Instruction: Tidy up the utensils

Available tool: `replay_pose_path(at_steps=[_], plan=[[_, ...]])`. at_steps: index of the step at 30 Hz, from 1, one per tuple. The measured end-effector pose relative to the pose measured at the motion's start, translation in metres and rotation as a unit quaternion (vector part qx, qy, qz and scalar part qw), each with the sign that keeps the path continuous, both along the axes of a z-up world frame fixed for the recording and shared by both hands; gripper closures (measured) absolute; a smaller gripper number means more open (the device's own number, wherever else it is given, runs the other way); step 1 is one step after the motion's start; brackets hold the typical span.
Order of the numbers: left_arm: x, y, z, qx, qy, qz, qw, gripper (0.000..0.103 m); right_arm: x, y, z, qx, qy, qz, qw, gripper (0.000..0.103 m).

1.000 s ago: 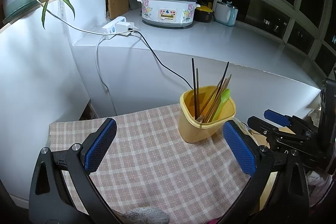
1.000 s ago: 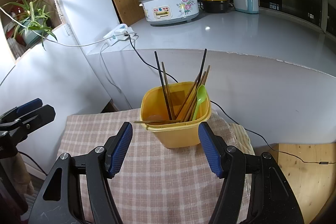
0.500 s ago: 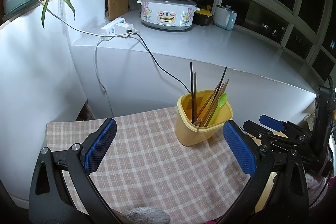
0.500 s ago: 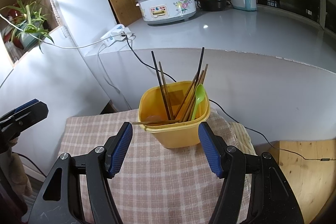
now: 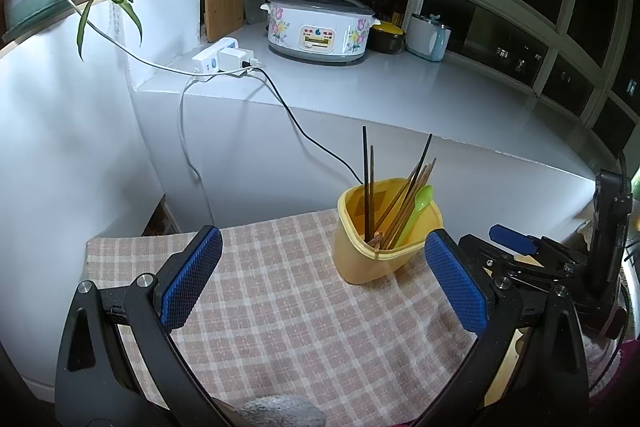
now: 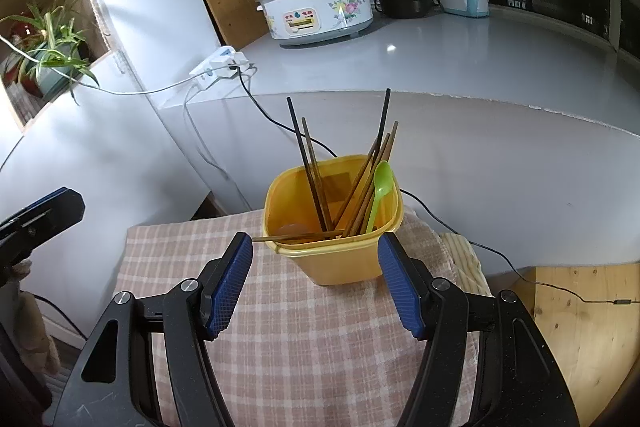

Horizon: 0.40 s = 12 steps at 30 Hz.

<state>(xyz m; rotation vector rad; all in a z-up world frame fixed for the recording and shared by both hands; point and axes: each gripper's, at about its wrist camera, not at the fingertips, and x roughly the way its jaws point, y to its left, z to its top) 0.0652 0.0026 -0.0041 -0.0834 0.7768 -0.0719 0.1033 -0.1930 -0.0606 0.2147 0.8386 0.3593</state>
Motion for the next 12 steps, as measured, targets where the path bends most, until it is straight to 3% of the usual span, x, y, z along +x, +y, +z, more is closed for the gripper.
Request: replay_pose_path(at_steps=[12], plan=[[0.001, 0.004, -0.011, 0.024, 0.001, 0.013, 0.9996, 0.0, 0.009, 0.003, -0.011, -0.001, 0.017, -0.003, 1.0, 0.038]])
